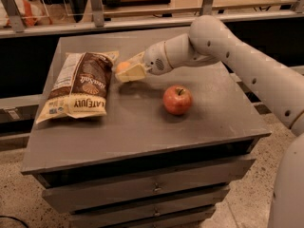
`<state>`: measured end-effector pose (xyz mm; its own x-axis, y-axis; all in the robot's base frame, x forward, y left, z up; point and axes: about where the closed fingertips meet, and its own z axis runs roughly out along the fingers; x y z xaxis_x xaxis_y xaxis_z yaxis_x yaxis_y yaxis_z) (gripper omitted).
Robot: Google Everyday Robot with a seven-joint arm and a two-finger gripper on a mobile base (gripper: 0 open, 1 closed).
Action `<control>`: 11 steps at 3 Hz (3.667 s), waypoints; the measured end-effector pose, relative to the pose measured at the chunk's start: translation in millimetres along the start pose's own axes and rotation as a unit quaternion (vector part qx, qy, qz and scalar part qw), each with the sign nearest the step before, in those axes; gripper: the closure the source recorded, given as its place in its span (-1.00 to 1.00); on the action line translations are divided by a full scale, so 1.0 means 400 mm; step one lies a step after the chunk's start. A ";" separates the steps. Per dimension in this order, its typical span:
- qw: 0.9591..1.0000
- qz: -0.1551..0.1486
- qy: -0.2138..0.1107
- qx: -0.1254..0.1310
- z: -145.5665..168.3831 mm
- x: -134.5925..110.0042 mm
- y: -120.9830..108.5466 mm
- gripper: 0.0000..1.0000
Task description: Move orange near brown chip bag
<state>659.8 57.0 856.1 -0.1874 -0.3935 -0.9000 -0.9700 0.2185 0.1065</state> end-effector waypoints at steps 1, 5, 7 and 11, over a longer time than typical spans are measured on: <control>1.000 0.009 0.001 -0.028 0.033 0.020 0.018 1.00; 1.000 0.015 0.022 -0.002 0.036 0.027 0.000 -0.72; 1.000 0.017 0.014 0.003 0.034 0.021 -0.003 -1.00; 0.994 -0.029 0.032 0.102 -0.126 0.037 -0.163 -1.00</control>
Offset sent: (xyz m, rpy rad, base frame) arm -0.0085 0.0141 -0.0212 -0.0368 0.0550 0.0624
